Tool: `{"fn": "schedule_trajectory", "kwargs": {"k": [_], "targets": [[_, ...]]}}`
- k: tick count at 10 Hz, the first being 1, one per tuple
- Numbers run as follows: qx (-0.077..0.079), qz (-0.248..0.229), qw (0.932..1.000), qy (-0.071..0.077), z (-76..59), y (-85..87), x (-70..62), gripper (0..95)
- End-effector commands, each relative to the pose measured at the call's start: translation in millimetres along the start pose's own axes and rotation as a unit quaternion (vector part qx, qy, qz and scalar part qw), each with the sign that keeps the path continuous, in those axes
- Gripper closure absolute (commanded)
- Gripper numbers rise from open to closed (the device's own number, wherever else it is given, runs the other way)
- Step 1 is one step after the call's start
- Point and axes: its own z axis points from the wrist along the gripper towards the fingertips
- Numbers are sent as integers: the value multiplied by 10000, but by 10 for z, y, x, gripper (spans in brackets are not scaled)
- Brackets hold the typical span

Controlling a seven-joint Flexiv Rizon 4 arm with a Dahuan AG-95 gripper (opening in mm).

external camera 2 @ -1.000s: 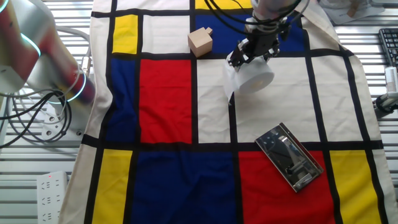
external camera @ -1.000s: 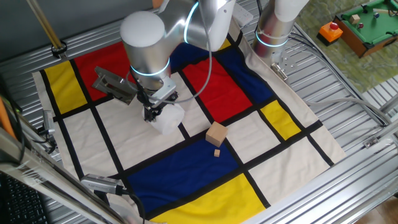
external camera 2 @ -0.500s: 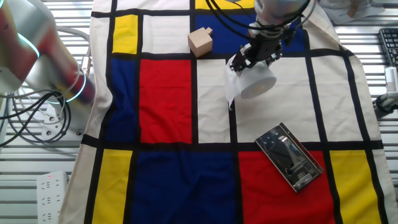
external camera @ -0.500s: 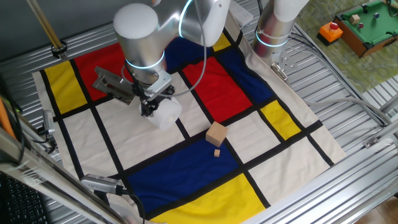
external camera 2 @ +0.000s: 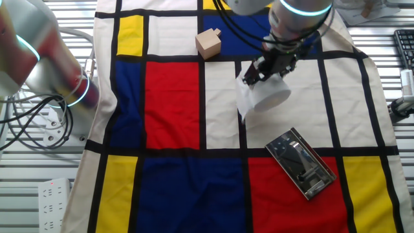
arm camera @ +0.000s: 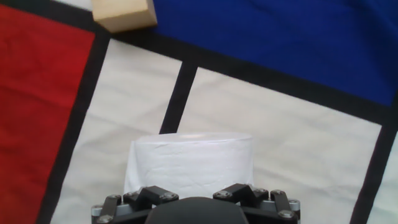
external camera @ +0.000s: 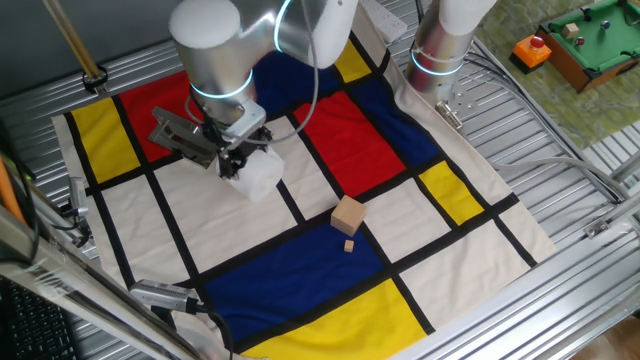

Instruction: Put the toilet paper on its holder

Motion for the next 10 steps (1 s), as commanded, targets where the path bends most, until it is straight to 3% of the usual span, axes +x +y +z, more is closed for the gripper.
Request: {"fn": "schedule_trajectory", "kwargs": {"k": [1,6,10], "targets": [[13,-59,10000,-58,16,10,109,950],[40,-182,9997,-125,25,50,417,950],[45,-260,9996,-124,24,48,551,950]]}}
